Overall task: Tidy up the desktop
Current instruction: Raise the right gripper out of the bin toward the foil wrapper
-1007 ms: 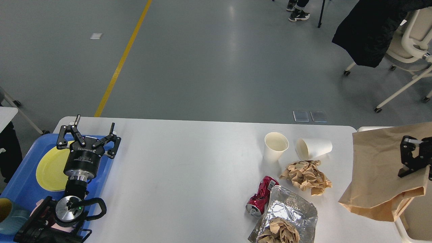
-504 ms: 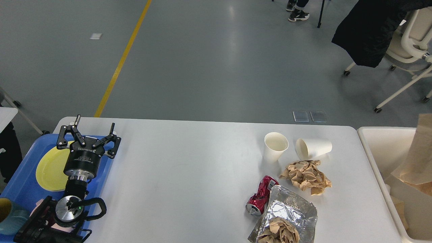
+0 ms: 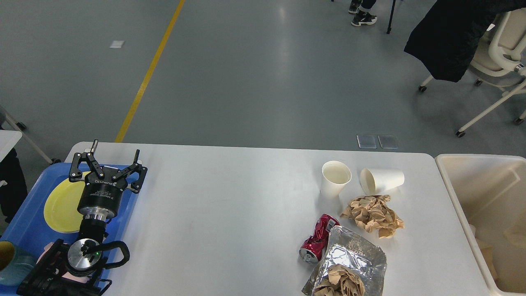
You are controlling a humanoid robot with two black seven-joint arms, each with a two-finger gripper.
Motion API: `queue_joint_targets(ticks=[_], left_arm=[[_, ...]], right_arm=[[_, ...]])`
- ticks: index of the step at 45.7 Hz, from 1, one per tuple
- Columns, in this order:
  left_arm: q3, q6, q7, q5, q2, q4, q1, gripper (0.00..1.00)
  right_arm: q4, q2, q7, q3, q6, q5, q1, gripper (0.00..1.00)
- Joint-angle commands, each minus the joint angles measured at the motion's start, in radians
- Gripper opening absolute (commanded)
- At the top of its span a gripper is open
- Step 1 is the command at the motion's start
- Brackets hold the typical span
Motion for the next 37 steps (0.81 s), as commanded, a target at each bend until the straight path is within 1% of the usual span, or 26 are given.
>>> queue_joint_targets(ticks=[1,4,7,13,32,33,34,35,36,37], left_arm=[[0.0,0.0,0.0,0.001,0.0,0.0,0.0,0.96],[0.0,0.0,0.0,-0.001,0.0,0.0,0.0,0.96],[0.0,0.0,0.0,0.001,0.0,0.0,0.0,0.96],[0.0,0.0,0.0,-0.001,0.0,0.0,0.0,0.96],[0.0,0.0,0.0,-0.001,0.0,0.0,0.0,0.96],[0.0,0.0,0.0,-0.001,0.0,0.0,0.0,0.96],[0.0,0.0,0.0,-0.001,0.0,0.0,0.0,0.96],[0.0,0.0,0.0,-0.001,0.0,0.0,0.0,0.96],[0.0,0.0,0.0,0.001,0.0,0.0,0.0,0.96],[0.0,0.0,0.0,-0.001,0.0,0.0,0.0,0.96]], right_arm=[[-0.219,0.106,-0.002,0.128,-0.004,-0.002,-0.208,0.0],[-0.286,0.154,-0.002,0.159,-0.013,-0.002,-0.271,0.0],[-0.317,0.188,-0.002,0.165,-0.036,-0.002,-0.305,0.0],[-0.319,0.216,-0.002,0.168,-0.067,-0.002,-0.311,0.0],[-0.313,0.255,-0.002,0.17,-0.075,-0.002,-0.317,0.0],[-0.313,0.255,-0.002,0.168,-0.076,-0.002,-0.317,0.03],[-0.314,0.254,-0.002,0.167,-0.079,-0.002,-0.316,0.21],[-0.317,0.254,-0.002,0.167,-0.09,-0.002,-0.314,0.42],[-0.319,0.254,-0.001,0.167,-0.105,-0.002,-0.309,0.67],[-0.319,0.252,0.002,0.167,-0.124,-0.002,-0.306,0.88]])
